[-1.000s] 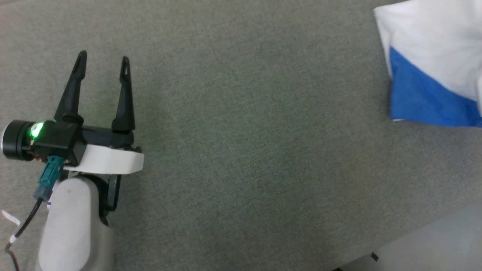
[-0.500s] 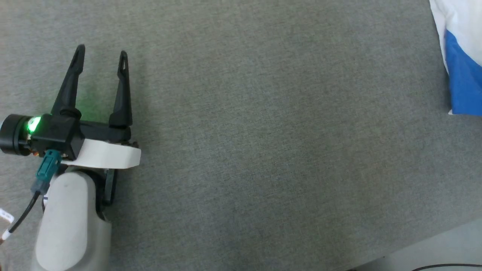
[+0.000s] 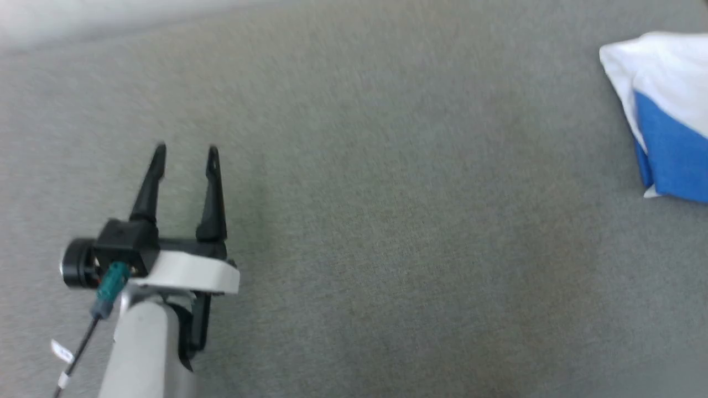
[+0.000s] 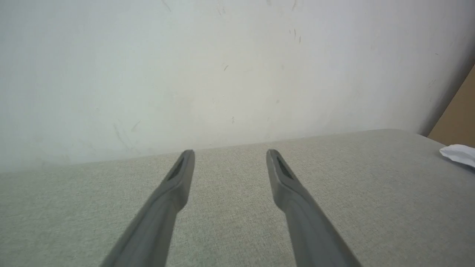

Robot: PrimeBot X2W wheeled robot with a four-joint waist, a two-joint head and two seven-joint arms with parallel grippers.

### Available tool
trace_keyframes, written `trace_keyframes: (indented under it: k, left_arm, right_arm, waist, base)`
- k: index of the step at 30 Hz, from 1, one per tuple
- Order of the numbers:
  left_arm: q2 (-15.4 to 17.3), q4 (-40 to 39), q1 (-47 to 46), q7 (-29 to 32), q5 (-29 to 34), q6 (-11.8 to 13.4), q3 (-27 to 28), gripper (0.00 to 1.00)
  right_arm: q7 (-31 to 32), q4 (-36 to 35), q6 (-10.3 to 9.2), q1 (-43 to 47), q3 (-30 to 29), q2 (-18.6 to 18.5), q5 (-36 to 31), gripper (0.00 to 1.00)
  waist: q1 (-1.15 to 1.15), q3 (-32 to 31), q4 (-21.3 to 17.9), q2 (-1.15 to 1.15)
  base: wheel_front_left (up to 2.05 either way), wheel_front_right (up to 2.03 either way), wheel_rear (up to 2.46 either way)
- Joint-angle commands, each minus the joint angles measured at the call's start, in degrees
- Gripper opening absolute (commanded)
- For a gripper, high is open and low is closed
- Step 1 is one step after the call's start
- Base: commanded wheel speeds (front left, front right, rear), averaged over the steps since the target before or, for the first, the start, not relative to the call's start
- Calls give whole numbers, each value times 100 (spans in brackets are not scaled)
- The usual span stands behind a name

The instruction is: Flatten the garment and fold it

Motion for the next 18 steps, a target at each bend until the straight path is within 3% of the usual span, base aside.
trace_keyframes:
  k: [1, 9, 18]
  left_arm:
    - [-49, 44, 153, -26, -58, 47, -5, 100]
    - [-213, 256, 564, -26, -194, 57, -93, 100]
    - [-288, 407, 852, -27, -218, 139, -232, 100]
  right_arm:
    - [-78, -250, -12, 215, 64, 112, 265, 100]
    - [-34, -2006, -12, 1573, 393, 674, 1613, 100]
    - [88, -3483, -12, 3017, 666, 1336, 2111, 100]
  waist:
    - [1, -857, 447, 0]
    - [1, -1502, 1009, 0]
    - [1, -1951, 1501, 0]
  base:
    - [0, 0, 0]
    - [0, 0, 0]
    - [0, 0, 0]
